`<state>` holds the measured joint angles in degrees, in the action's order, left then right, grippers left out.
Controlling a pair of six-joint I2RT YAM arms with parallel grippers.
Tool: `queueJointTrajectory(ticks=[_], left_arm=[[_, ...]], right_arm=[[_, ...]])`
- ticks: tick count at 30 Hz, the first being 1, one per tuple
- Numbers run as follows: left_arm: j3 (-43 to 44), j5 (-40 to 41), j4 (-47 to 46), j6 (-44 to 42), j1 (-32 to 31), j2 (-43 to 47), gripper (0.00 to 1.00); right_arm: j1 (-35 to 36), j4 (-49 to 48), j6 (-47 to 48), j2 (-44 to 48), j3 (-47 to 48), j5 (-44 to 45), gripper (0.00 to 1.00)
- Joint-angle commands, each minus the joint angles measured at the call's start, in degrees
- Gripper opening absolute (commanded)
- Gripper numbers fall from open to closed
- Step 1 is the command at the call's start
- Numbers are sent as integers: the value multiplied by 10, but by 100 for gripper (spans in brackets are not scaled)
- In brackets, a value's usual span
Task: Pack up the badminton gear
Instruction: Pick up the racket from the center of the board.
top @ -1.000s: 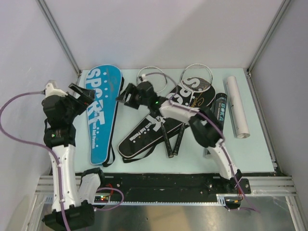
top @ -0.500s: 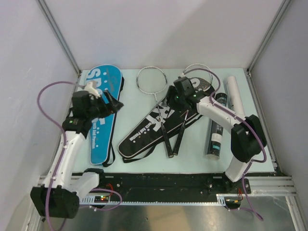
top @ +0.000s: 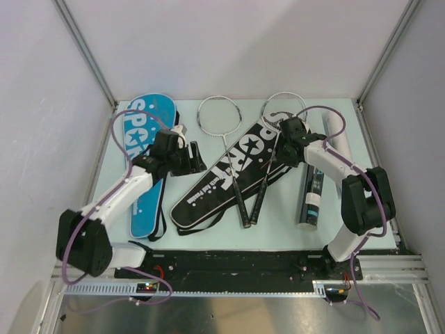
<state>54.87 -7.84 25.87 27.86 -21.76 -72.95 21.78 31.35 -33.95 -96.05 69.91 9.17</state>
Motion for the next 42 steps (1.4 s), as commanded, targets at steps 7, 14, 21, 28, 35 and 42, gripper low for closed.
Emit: queueJointTrajectory(ticks=[7, 14, 21, 28, 35, 42], left_arm=[[91, 60, -80, 35, -42, -151, 70], [175, 62, -107, 66, -69, -283, 66], [240, 52, -112, 74, -89, -377, 61], [214, 72, -111, 61, -96, -371, 59], [132, 81, -112, 6, -100, -280, 60], [102, 57, -111, -118, -126, -204, 61]], right_arm=[[-36, -115, 28, -73, 19, -61, 50], [-36, -132, 15, -131, 50, -84, 49], [-31, -107, 20, -192, 103, -97, 36], [-17, -146, 78, -219, 137, -138, 2], [-8, -107, 114, -204, 180, -138, 0], [-6, -46, 94, -62, 94, -95, 0]])
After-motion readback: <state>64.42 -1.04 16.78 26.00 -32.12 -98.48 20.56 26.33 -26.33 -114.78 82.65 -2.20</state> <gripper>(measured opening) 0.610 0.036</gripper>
